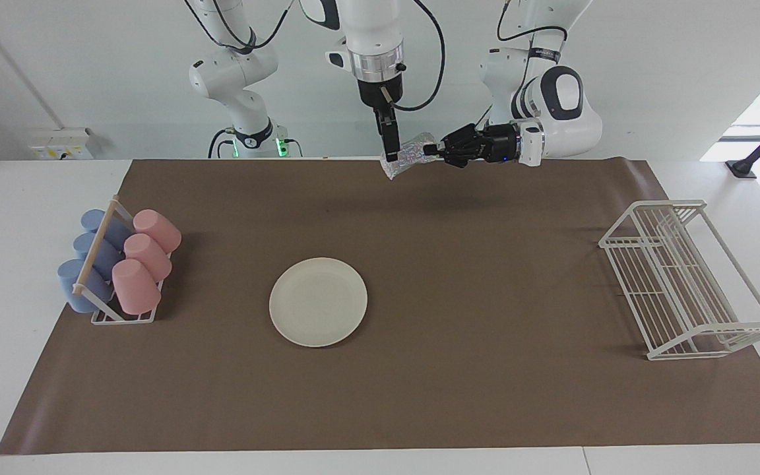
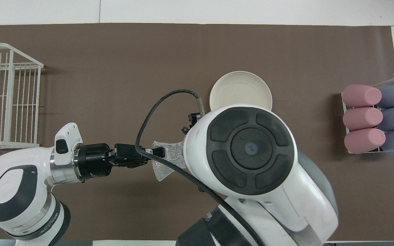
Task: Wipe plate with sponge
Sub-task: 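Grasp the sponge from the left gripper with the right gripper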
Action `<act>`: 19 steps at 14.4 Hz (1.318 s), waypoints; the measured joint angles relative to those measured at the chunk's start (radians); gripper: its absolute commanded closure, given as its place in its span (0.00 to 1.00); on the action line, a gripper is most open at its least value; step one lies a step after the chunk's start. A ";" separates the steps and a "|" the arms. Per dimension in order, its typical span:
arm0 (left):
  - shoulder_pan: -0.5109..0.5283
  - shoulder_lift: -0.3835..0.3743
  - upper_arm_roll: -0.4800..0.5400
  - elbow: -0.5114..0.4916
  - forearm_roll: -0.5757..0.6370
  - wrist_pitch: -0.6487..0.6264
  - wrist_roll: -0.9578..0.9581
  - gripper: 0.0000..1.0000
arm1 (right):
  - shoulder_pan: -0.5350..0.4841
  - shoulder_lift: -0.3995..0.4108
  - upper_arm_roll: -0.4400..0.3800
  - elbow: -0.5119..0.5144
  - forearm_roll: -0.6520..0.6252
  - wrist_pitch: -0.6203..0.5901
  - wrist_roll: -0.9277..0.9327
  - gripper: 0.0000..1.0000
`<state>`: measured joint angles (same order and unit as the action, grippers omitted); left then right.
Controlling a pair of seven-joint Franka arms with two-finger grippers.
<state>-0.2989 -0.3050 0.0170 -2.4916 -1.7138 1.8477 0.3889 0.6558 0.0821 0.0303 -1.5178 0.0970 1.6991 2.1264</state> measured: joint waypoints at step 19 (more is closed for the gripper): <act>0.000 -0.005 0.009 -0.009 -0.002 -0.001 -0.002 1.00 | 0.045 -0.037 0.038 -0.152 0.020 0.153 -0.074 1.00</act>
<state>-0.2987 -0.3099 0.0261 -2.5007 -1.7160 1.8462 0.3868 0.7005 0.0450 0.0684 -1.6696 0.1173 1.8520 2.0523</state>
